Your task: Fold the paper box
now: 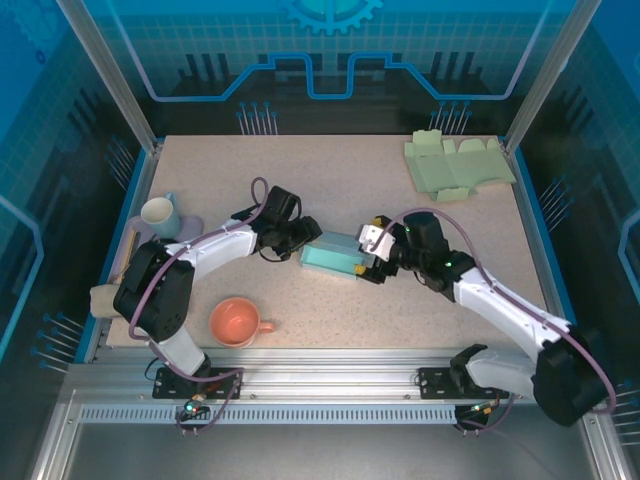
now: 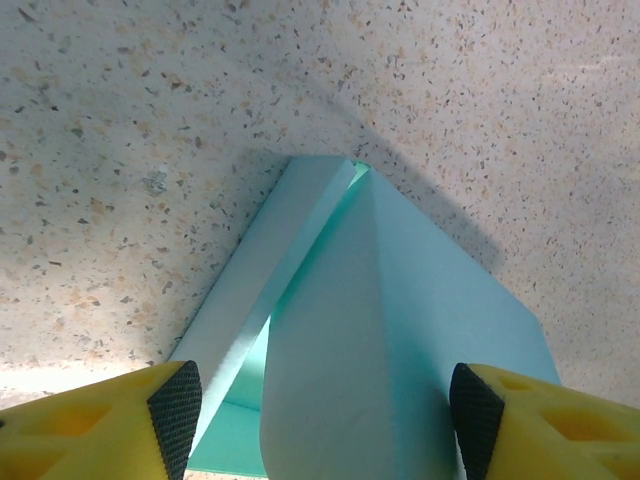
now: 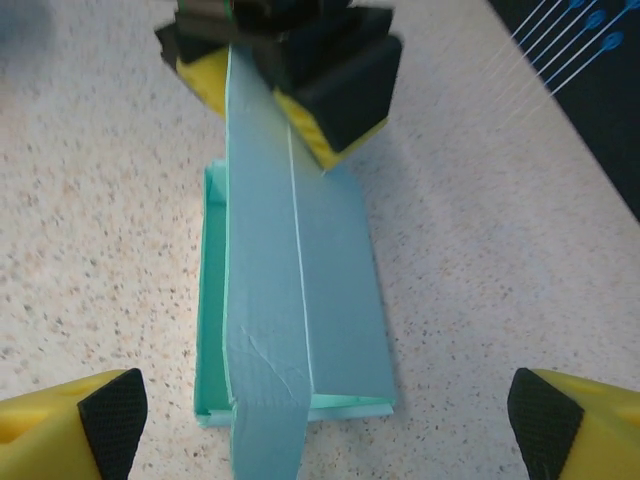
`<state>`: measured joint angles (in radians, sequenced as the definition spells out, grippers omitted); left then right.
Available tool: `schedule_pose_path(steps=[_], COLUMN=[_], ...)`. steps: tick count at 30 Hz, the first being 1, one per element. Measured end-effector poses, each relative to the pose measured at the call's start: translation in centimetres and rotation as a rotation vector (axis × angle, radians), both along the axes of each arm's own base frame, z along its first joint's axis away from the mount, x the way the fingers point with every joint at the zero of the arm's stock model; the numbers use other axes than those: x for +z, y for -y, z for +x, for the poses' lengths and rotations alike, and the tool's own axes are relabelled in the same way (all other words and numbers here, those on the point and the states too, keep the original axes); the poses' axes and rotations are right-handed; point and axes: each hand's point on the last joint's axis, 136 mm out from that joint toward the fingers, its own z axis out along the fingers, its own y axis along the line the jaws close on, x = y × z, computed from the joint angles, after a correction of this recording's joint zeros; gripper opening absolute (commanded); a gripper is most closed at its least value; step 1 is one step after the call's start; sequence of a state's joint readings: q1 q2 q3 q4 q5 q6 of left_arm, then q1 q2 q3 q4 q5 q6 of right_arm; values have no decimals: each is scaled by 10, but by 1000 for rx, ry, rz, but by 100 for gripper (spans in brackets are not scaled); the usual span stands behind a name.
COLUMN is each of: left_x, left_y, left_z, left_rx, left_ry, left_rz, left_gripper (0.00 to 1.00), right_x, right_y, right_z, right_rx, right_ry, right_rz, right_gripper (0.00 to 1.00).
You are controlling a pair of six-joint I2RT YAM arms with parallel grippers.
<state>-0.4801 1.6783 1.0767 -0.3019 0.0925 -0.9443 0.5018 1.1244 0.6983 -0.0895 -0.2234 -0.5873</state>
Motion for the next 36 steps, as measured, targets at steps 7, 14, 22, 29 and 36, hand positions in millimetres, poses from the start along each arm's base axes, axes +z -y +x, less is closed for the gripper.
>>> schedule_pose_path(steps=[7, 14, 22, 29, 36], left_x=[-3, -5, -8, -14, -27], left_y=[-4, -6, -7, -9, -15], left_z=[-1, -2, -4, -10, -20], left_rx=[10, 14, 15, 9, 8], left_ry=[-3, -7, -14, -32, -62], left_rz=[18, 27, 35, 47, 73], left_gripper=[70, 70, 71, 72, 72], right_x=[21, 26, -10, -57, -85], right_y=[2, 24, 48, 41, 21], right_z=[-1, 50, 72, 64, 52], right_rx=[-121, -529, -852, -934, -932], right_ry=[-104, -247, -369, -473, -521], right_rz=[141, 210, 214, 132, 64], right_gripper=[96, 95, 95, 95, 95])
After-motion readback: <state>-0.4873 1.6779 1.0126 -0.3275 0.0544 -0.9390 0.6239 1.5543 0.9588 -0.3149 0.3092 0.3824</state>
